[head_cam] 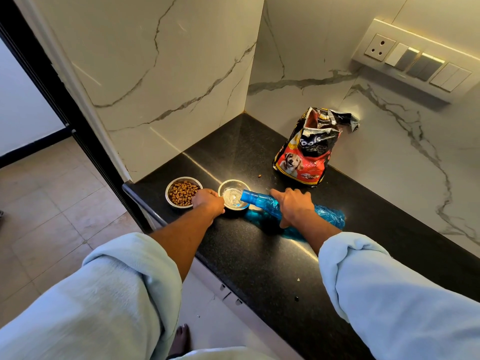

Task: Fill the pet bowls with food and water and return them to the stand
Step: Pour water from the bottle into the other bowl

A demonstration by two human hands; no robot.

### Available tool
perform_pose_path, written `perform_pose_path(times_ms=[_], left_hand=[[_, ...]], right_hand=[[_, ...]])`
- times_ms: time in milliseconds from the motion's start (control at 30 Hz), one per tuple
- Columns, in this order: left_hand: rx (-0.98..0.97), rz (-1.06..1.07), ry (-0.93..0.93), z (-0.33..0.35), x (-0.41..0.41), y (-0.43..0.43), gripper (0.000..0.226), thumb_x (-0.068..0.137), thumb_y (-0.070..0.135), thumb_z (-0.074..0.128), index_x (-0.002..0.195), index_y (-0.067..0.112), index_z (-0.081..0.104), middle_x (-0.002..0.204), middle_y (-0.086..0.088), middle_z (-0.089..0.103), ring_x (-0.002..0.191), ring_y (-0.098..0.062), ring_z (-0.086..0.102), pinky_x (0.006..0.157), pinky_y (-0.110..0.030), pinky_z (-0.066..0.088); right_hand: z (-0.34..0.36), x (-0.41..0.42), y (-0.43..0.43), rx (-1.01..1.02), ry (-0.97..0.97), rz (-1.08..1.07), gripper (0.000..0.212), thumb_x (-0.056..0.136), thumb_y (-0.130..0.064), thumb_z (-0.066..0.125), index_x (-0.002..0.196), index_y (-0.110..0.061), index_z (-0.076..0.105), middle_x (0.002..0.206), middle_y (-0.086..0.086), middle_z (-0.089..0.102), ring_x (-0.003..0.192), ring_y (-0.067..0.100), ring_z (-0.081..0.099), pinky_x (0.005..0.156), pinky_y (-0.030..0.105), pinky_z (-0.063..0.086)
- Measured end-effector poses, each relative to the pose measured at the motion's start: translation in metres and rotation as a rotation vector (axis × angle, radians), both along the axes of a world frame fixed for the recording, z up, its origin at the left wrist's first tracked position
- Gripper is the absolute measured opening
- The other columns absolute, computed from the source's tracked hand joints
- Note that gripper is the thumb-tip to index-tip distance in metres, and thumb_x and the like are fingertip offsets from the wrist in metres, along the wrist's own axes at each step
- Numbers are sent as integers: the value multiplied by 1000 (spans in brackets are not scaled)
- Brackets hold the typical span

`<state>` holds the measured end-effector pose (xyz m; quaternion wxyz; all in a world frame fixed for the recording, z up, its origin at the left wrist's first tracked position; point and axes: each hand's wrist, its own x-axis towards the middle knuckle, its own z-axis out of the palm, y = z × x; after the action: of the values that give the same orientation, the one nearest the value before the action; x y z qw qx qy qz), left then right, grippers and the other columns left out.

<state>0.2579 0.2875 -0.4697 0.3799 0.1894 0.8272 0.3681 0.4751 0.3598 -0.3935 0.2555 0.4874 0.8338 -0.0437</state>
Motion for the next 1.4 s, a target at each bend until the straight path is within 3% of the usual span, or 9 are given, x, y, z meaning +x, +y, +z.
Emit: perform_pose_path(times_ms=[267, 433, 567, 900, 1100, 1400], left_hand=[[-5, -4, -16, -1, -1, 0, 14, 93, 5, 74, 84, 14, 68, 91, -11, 76, 82, -17, 77, 87, -36, 65], [10, 8, -28, -3, 0, -1, 11, 94, 5, 73, 88, 13, 69, 94, -12, 76, 76, -15, 74, 74, -27, 62], [3, 3, -28, -5, 1, 0, 9, 93, 5, 75, 90, 12, 70, 96, -12, 77, 82, -17, 77, 78, -29, 64], [-27, -5, -22, -11, -2, -2, 5, 94, 7, 74, 95, 11, 71, 101, -13, 76, 78, -15, 74, 69, -26, 60], [-44, 1, -29, -17, -2, 0, 12, 95, 8, 74, 106, 6, 73, 98, -12, 77, 83, -17, 76, 83, -33, 65], [-51, -15, -40, -18, -2, 1, 17, 94, 5, 74, 111, 5, 72, 104, -15, 76, 92, -22, 78, 85, -37, 66]], right_hand=[[-2, 0, -2, -14, -27, -40, 105, 74, -33, 94, 157, -37, 29, 140, 15, 56, 132, 38, 52, 109, 62, 42], [-1, 1, -2, -10, -13, -43, 106, 76, -33, 92, 160, -36, 28, 142, 15, 55, 135, 38, 51, 111, 61, 41], [1, -1, -3, -5, -28, -42, 106, 75, -33, 93, 159, -36, 28, 142, 15, 55, 135, 38, 51, 111, 62, 40], [-5, -4, -8, 4, -39, -33, 101, 75, -31, 93, 155, -35, 32, 141, 15, 54, 133, 37, 51, 109, 61, 41], [-2, -8, -8, 10, -30, -28, 102, 76, -31, 93, 157, -35, 31, 142, 15, 54, 135, 38, 51, 111, 62, 41], [-3, -6, -6, 17, -27, -30, 103, 77, -31, 92, 159, -36, 30, 142, 15, 54, 135, 38, 51, 110, 60, 41]])
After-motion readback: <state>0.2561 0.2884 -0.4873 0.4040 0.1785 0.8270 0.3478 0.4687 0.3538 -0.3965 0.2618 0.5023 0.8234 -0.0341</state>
